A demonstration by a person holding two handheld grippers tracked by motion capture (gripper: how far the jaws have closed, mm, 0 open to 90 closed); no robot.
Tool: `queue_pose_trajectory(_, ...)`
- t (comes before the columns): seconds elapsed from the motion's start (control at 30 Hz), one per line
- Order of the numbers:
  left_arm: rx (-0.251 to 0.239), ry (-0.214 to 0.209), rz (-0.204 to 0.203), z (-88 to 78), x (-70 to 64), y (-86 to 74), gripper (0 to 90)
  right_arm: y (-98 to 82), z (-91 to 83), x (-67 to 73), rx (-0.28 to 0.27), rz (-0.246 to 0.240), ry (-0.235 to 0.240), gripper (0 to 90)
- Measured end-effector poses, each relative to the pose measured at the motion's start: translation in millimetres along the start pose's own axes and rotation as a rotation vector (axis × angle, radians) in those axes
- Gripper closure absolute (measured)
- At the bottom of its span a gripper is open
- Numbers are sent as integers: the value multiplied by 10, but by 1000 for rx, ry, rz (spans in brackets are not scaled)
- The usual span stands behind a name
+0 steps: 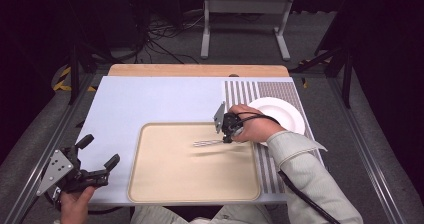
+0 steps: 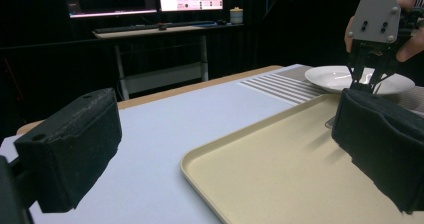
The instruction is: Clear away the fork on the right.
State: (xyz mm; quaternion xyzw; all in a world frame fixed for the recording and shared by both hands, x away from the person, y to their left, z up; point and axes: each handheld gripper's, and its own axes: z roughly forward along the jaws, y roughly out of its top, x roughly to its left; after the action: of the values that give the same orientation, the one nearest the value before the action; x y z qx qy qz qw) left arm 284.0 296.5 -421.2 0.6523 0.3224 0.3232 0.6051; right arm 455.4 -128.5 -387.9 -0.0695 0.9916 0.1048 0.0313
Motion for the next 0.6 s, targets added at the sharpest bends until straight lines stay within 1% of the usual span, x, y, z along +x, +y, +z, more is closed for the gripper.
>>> queue_pose_trajectory(0.43, 3, 1, 2, -11, 7, 2, 5, 28, 174, -23, 25, 1, 41, 863)
queue_pose_trajectory(0.47, 4, 1, 3, -11, 7, 2, 5, 31, 190, -21, 24, 1, 34, 863)
queue_pose_trajectory(0.5, 3, 1, 3, -11, 6, 2, 5, 33, 207, -24, 25, -2, 42, 863)
queue_pose_trajectory(0.57, 4, 1, 2, -11, 7, 2, 5, 35, 228, -16, 32, 9, 50, 862)
queue_pose_trajectory(0.6, 4, 0, 2, -11, 8, 2, 5, 36, 237, -24, 34, -3, 53, 863)
